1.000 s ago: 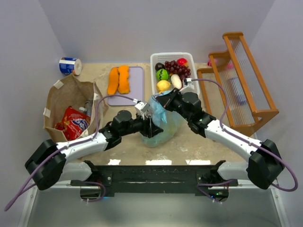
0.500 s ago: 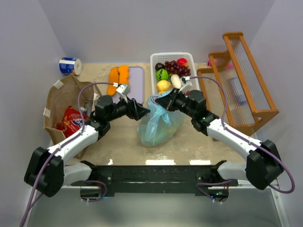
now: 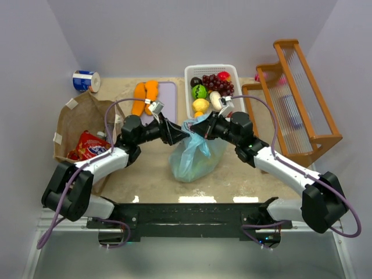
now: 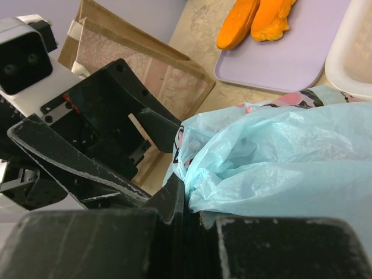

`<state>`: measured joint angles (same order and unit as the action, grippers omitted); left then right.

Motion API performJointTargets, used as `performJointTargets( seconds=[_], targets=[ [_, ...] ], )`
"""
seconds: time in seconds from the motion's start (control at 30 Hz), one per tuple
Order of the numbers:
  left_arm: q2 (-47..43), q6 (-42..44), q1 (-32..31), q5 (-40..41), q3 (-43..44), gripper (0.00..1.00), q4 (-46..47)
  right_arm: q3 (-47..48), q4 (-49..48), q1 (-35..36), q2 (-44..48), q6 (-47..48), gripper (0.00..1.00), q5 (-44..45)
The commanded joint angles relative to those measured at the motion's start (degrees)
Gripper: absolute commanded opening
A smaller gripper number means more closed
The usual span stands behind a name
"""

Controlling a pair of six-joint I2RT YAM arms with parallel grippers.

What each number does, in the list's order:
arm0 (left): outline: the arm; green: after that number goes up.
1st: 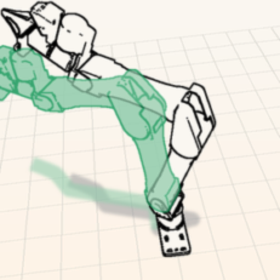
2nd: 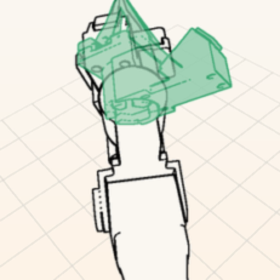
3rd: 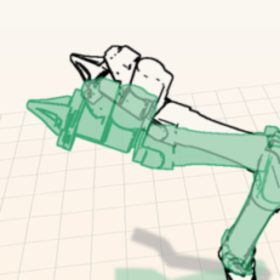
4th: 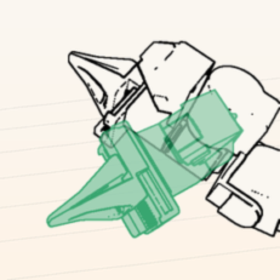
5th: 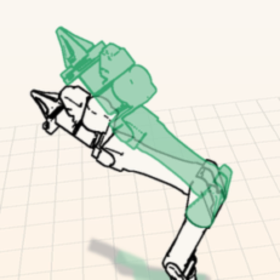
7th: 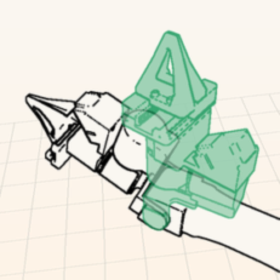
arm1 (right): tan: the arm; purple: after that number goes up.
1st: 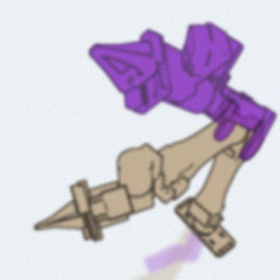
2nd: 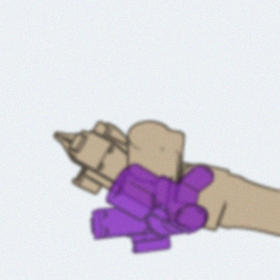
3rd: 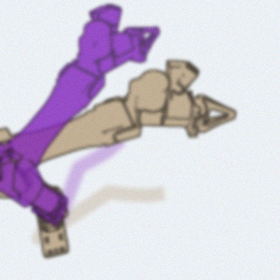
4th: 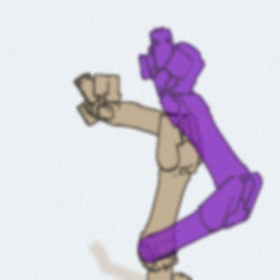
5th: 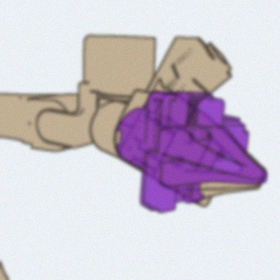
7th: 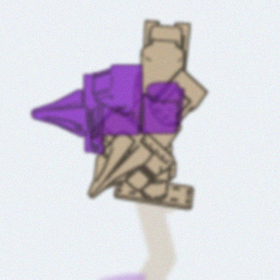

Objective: Place the mixed food into the grocery bags and tie them

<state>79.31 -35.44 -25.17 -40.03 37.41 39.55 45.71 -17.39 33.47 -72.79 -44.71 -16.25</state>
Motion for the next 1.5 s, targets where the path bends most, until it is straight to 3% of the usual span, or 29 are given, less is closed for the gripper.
performJointTargets(
  seconds=[0.0,0.07,0.1,0.27,0.53,0.77,0.93,1.27,1.4,1.47],
  targets=[
    [1.2,-2.88,0.21,-1.72,0.91,0.61,9.66,-0.19,-0.72,-0.25,0.9,1.47,0.0,-2.03],
    [2.43,-4.19,0.21,-2.15,0.56,0.52,11.85,-0.45,-0.63,-0.25,1.16,1.38,0.0,-2.03],
    [3.04,-4.63,0.29,-2.5,0.39,0.4,12.47,-0.62,-0.63,-0.25,1.42,1.29,0.0,-1.94],
    [4.8,-6.74,0.12,-3.56,-0.49,0.0,15.37,-1.24,-0.72,-0.34,2.13,0.07,0.0,-1.5],
    [1.73,-6.57,-1.28,-1.28,-5.32,0.0,11.17,-5.28,-4.14,-0.25,6.08,-5.12,0.04,3.76],
    [1.03,-8.06,-7.61,3.11,-9.89,0.0,10.99,-9.85,-7.84,-0.25,9.5,-10.57,0.09,9.13],
    [1.03,-11.83,-9.81,6.8,-13.23,0.0,12.82,-11.26,-5.21,-0.34,12.67,-10.58,0.15,13.52],
    [0.94,-14.74,-13.41,8.65,-14.9,0.0,16.52,-12.49,-6.25,-0.34,12.76,-11.63,0.25,13.18],
    [1.11,-14.92,-13.5,8.83,-15.35,0.0,16.7,-12.75,-7.04,-0.34,12.24,-11.46,0.21,11.95],
    [1.37,-14.75,-13.5,8.13,-15.0,0.0,16.61,-12.93,-8.36,-0.34,11.8,-11.19,0.1,10.81]
  ],
)
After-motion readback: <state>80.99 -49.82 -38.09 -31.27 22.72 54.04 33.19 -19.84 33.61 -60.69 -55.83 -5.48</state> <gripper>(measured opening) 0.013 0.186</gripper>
